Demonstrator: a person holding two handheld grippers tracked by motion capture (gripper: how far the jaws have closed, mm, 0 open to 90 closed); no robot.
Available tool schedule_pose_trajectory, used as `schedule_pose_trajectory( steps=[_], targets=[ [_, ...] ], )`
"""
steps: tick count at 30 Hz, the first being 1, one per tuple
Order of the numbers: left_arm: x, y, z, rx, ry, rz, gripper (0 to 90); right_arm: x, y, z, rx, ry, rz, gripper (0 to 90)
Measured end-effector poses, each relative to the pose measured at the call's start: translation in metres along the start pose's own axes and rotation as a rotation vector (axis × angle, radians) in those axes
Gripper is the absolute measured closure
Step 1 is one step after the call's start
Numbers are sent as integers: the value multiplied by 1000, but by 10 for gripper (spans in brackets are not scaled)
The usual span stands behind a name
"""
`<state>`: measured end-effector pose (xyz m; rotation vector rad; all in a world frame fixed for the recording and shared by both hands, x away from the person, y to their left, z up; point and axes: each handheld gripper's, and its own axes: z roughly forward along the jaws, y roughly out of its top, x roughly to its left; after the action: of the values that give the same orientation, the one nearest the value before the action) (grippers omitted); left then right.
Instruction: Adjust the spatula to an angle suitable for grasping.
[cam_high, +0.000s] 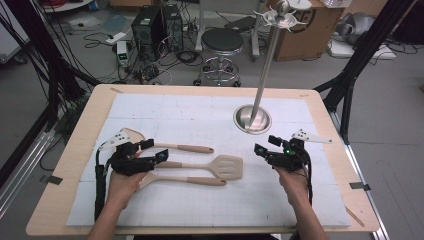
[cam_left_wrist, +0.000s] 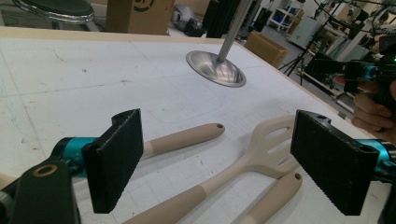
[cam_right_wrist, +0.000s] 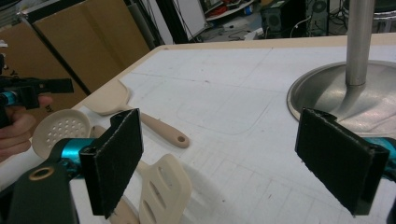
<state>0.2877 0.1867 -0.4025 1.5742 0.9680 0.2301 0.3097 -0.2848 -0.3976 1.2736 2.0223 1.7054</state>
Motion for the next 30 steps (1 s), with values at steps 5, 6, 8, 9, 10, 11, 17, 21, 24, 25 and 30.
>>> schedule_pose_trajectory(
  steps=[5,6,8,9,10,11,17,21,24,25,30],
  targets=[
    [-1,1,0,-6,6,-8,168,1,-1,1,8,12,1,144],
    [-1,1,1,-2,5,-9,170,1,-1,1,11,16,3,143],
    [-2,1,2,-1,4,-11,183,1,-2,1,14,17,-1,143],
    [-2,1,2,-5,-2,-17,203,1,-2,2,15,17,0,142],
    [-2,2,2,-10,-8,-26,234,0,-3,2,16,16,-2,143],
    [-2,3,4,-19,-19,-34,269,0,-3,2,21,16,7,143],
    [-5,7,15,50,-46,-15,425,-1,-5,2,23,16,7,130],
    [-7,10,23,77,-75,0,506,-3,-8,4,47,22,17,127],
    [-8,9,28,86,-91,3,557,-4,-9,5,51,24,9,127],
    [-7,9,30,83,-102,-3,579,-3,-8,5,48,24,12,127],
    [-7,7,37,105,-88,-9,780,-5,-8,3,39,25,23,127]
  ],
)
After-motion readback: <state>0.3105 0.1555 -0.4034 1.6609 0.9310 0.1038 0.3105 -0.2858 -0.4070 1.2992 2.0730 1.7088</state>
